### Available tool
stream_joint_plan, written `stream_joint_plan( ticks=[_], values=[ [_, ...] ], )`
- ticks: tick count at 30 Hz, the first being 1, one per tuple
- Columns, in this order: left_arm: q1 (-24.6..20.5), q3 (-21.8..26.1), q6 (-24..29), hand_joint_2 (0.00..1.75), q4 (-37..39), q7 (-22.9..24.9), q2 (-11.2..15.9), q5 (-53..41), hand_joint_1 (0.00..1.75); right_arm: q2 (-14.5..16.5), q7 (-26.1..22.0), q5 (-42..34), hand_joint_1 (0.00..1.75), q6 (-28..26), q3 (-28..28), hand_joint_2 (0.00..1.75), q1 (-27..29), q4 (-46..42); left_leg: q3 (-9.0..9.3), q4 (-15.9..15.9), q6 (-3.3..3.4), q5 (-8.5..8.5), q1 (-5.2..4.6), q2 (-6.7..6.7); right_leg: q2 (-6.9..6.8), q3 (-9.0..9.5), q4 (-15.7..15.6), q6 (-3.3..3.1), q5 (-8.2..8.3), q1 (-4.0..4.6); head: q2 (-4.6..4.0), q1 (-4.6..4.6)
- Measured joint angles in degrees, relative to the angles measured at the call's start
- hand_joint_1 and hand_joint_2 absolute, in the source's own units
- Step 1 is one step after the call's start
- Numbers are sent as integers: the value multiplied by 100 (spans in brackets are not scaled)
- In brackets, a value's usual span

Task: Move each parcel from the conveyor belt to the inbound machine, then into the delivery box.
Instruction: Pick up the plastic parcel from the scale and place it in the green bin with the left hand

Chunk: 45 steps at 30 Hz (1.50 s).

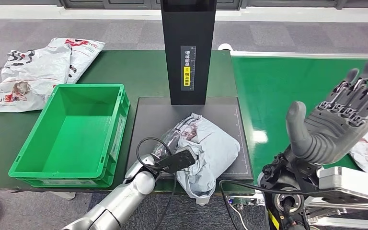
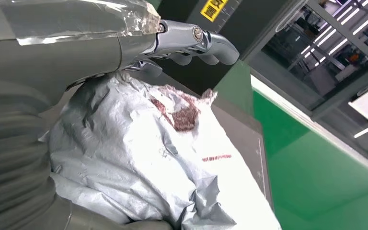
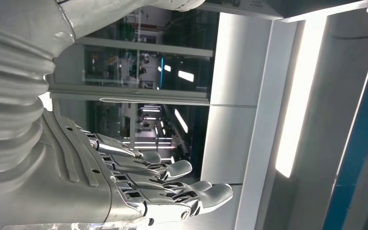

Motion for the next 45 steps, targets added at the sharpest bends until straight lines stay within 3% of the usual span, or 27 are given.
stream_joint_plan(
  ticks=[1,2,20,31,37,40,45],
  values=[
    [-20,-13,-1,175,39,19,-5,-41,172,0,1,7,0,-7,0,175,0,-3,0,0,0,0,0,0,0,0,0,0,0,0,-1,0],
    [-42,-26,-4,175,85,47,-11,-88,175,0,1,11,0,-12,0,175,0,-7,0,0,0,0,0,0,0,0,0,0,0,-1,-1,0],
    [-355,-137,-398,175,857,338,-99,-630,175,0,9,27,0,-68,0,175,91,-202,2,0,0,0,0,0,1,0,0,0,0,0,-2,0],
    [-398,-137,-385,175,1057,340,-103,-628,175,0,9,30,0,-93,-2,175,140,-246,7,0,0,0,0,0,1,6,0,0,0,0,-2,-1],
    [-444,-137,-78,175,1195,212,-103,-608,175,0,8,50,0,-93,-3,175,161,-260,11,0,0,0,0,0,0,10,0,0,0,0,-2,0],
    [-434,-137,63,175,959,203,-26,-544,175,0,7,76,0,-93,-34,175,220,-299,10,0,-2,1,0,0,0,10,0,-1,1,2,-2,-1],
    [-390,-30,297,175,-239,295,373,-430,175,-2,-43,84,0,-99,-112,175,339,-382,9,-1,-5,3,1,0,0,8,1,-3,2,7,-1,0]
  ],
)
